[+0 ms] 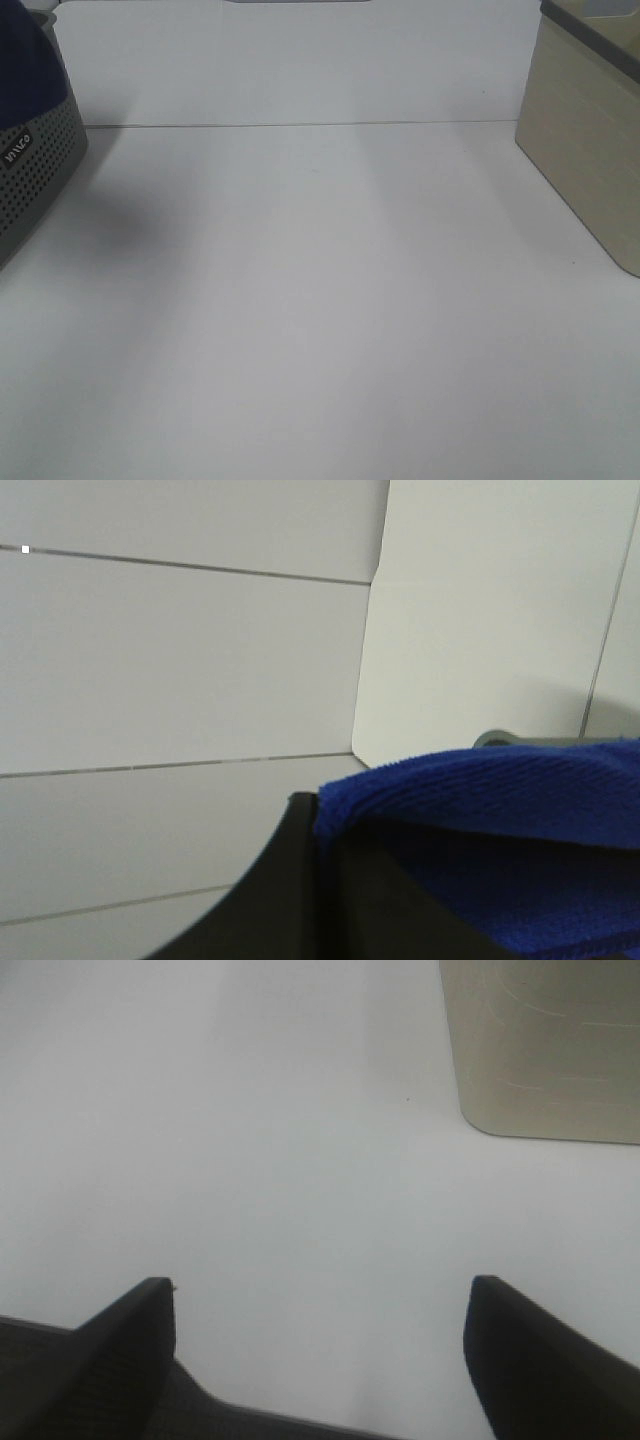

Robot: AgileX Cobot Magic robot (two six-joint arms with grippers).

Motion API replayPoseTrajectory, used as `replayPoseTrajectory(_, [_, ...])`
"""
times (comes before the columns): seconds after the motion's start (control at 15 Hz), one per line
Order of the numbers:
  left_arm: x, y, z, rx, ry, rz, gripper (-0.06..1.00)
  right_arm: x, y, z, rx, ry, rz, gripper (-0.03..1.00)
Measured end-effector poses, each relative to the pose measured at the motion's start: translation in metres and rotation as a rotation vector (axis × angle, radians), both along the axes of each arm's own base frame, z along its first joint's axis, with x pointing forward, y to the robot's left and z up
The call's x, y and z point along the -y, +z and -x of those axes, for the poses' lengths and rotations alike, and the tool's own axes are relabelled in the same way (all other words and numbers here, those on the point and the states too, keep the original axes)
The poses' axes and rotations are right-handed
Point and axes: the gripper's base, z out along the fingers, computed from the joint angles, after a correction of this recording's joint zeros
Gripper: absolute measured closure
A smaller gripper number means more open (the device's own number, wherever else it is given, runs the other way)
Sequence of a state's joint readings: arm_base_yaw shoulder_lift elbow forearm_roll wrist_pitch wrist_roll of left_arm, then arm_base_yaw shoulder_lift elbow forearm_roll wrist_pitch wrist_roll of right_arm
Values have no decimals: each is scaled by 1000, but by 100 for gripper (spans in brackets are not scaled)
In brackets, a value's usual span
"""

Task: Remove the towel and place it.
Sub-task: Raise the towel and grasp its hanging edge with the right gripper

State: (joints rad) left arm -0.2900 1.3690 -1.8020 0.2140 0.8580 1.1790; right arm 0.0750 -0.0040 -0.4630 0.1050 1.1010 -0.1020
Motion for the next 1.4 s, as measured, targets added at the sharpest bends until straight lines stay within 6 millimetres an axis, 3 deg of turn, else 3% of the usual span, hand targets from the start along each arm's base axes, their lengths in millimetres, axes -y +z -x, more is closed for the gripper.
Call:
replayPoseTrajectory(0.27, [37, 1, 11, 12, -147, -8, 94, -16, 19, -12, 146, 166, -72, 20])
replayPoseTrajectory(0.33, [51, 1, 17, 18, -215, -51, 94, -33, 29, -31, 156, 343, -127, 21])
replayPoseTrajectory(0.47, [59, 0, 22, 17, -255, -69, 94, -47, 34, -55, 135, 518, -147, 22])
replayPoseTrajectory(0.73, [71, -1, 28, 20, -321, -99, 94, -68, 36, -106, 173, 746, -255, 22])
replayPoseTrajectory(1.0, [92, -1, 41, 16, -423, -84, 94, -83, 14, -171, 261, 875, -408, 22])
replayPoseTrajectory(1.13, [99, -1, 46, 0, -467, -46, 94, -92, -13, -202, 276, 1023, -522, 22])
replayPoseTrajectory(1.4, [105, -2, 51, -37, -520, 35, 94, -100, -50, -272, 196, 1022, -586, 22])
